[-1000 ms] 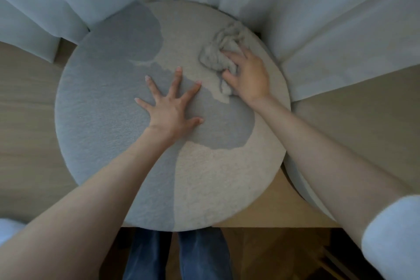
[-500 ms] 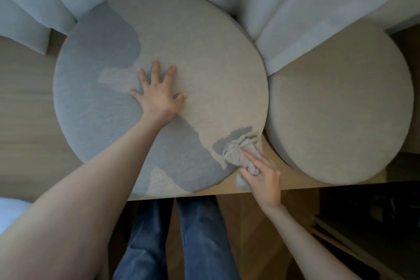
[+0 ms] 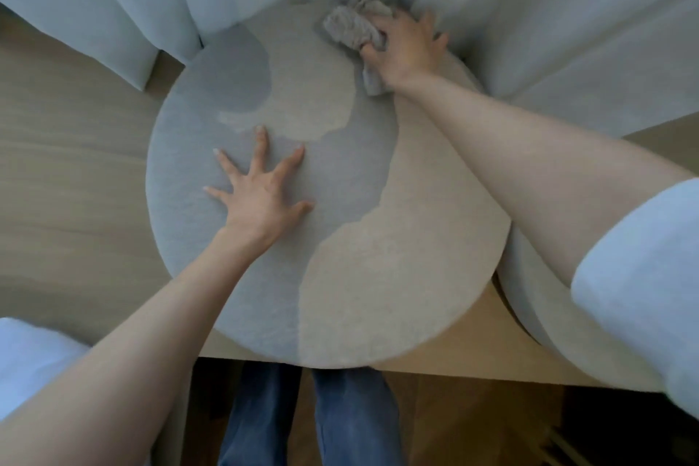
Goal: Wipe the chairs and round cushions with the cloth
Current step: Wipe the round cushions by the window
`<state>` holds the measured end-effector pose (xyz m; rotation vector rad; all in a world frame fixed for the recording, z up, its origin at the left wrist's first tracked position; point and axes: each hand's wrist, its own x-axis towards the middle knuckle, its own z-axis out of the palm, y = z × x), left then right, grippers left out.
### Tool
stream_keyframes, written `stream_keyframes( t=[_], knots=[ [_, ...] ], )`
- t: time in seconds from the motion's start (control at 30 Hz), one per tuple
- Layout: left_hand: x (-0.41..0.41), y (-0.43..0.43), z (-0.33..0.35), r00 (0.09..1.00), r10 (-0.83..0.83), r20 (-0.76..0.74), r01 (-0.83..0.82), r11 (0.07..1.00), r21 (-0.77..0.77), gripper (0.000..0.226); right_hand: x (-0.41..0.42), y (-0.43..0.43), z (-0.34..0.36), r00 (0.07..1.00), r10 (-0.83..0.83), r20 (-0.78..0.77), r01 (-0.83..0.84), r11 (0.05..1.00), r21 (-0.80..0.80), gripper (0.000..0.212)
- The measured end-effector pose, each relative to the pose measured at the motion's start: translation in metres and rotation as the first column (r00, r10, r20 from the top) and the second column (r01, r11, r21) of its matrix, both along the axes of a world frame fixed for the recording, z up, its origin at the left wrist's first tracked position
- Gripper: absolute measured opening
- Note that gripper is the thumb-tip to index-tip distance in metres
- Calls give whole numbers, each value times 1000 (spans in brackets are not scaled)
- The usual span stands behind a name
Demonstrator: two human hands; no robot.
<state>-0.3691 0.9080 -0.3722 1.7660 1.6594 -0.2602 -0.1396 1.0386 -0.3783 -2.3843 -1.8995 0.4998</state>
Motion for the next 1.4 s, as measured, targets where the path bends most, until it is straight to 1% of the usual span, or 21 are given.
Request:
stream_keyframes(
  t=[0.07,0.1,0.2,0.27,0.33,0.4,0.43,0.5,0.57,0.63,0.7,0.77,0.8,0.9,1.03,1.1,1.17,1.27,1.33,1.37,1.4],
  knots=[
    [1,0,-3,1000,7,0,-7,1000,-5,78,-1,9,-7,1000,22,14,-21,997,-73,55],
    [1,1,-3,1000,9,-2,-9,1000,-11,78,0,9,-11,1000,24,9,-23,997,-80,57],
    [2,4,-4,1000,19,2,-19,999,-35,80,7,-7,-16,999,33,-8,-34,999,-10,54],
    [4,6,-2,1000,21,0,-21,999,-50,81,6,-36,-20,994,41,-99,-37,998,42,52],
    [5,7,1,1000,20,-6,-20,998,-63,82,2,-88,-21,972,53,-227,-36,996,77,51],
    [5,6,3,1000,11,-4,-11,998,-64,82,-2,-157,-20,940,22,-341,8,996,86,49],
    [5,5,4,1000,7,-3,-8,998,-60,81,-4,-194,-18,922,-8,-386,38,997,70,48],
    [4,4,5,1000,-2,-6,2,999,-54,80,-7,-263,-14,892,-87,-444,84,996,-26,45],
    [4,3,5,1000,-11,-12,10,998,-60,80,-8,-322,-12,874,-161,-459,123,986,-112,41],
    [4,3,6,1000,-16,-19,15,998,-67,81,-11,-366,-10,863,-197,-464,152,979,-134,39],
    [4,1,8,999,-27,-20,25,997,-70,81,-15,-391,-6,863,-205,-463,153,977,-147,40],
    [3,0,10,999,-28,-18,27,997,-77,80,-15,-397,2,867,-224,-445,171,973,-156,38],
    [3,0,12,1000,-26,-17,25,996,-82,79,-13,-392,7,877,-226,-425,186,973,-133,36],
    [3,1,14,999,-31,-16,29,996,-88,79,-9,-343,27,924,-142,-355,175,983,63,36],
    [1,2,11,999,-33,-13,32,997,-70,80,-12,-208,40,921,-81,-380,169,964,204,41],
    [2,3,9,999,-34,-17,33,997,-72,80,-14,-135,34,941,-44,-336,127,965,229,47],
    [2,4,6,999,-43,-23,41,997,-69,81,-16,-66,23,968,-15,-250,64,980,187,53],
    [1,7,3,998,-51,-32,49,996,-74,82,-19,12,-1,995,21,-99,-16,998,56,67],
    [2,8,3,998,-57,-33,54,994,-90,82,-19,32,-16,996,60,-59,-65,995,-70,67],
    [2,9,2,998,-56,-30,53,994,-94,82,-18,34,-22,996,75,-49,-80,991,-105,65],
    [2,10,2,998,-56,-28,53,994,-98,82,-16,34,-26,996,81,-38,-85,991,-105,62]
  ],
)
